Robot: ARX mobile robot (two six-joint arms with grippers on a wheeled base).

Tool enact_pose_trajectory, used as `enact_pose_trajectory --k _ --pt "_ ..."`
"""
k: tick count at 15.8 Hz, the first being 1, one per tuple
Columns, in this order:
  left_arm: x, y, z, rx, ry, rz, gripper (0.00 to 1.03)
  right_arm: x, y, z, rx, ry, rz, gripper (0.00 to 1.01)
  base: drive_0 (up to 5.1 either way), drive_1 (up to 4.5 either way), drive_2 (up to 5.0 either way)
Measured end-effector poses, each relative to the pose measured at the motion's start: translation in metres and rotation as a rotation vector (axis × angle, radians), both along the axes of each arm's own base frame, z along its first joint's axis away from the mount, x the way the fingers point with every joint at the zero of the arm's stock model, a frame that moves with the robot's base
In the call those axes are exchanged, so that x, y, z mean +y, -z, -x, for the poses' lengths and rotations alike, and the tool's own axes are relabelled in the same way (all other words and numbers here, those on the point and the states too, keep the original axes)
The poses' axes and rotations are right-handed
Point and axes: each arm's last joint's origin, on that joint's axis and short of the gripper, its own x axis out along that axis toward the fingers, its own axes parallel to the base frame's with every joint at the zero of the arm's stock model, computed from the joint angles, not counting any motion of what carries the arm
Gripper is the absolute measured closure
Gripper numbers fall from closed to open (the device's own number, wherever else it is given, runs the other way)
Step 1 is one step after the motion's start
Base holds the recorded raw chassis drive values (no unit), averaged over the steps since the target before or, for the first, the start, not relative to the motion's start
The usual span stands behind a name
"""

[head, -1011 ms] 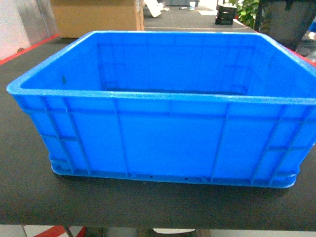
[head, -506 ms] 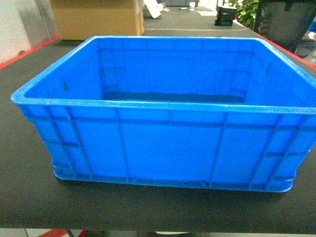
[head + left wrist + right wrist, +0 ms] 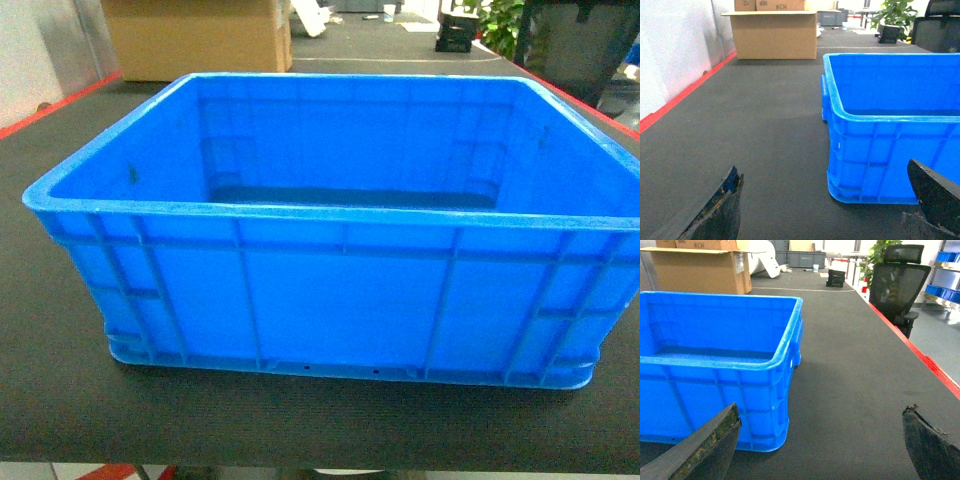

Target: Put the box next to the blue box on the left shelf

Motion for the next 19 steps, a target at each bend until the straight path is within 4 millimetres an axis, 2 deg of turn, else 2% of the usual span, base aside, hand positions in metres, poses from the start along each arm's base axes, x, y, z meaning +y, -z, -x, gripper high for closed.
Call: enact_pose_trajectory --k 19 --pt "0.0000 0.0000 0.0000 0.000 0.000 0.000 0.05 0.0000 0.0000 0.0000 0.000 0.000 0.000 0.03 0.0 0.00 0.0"
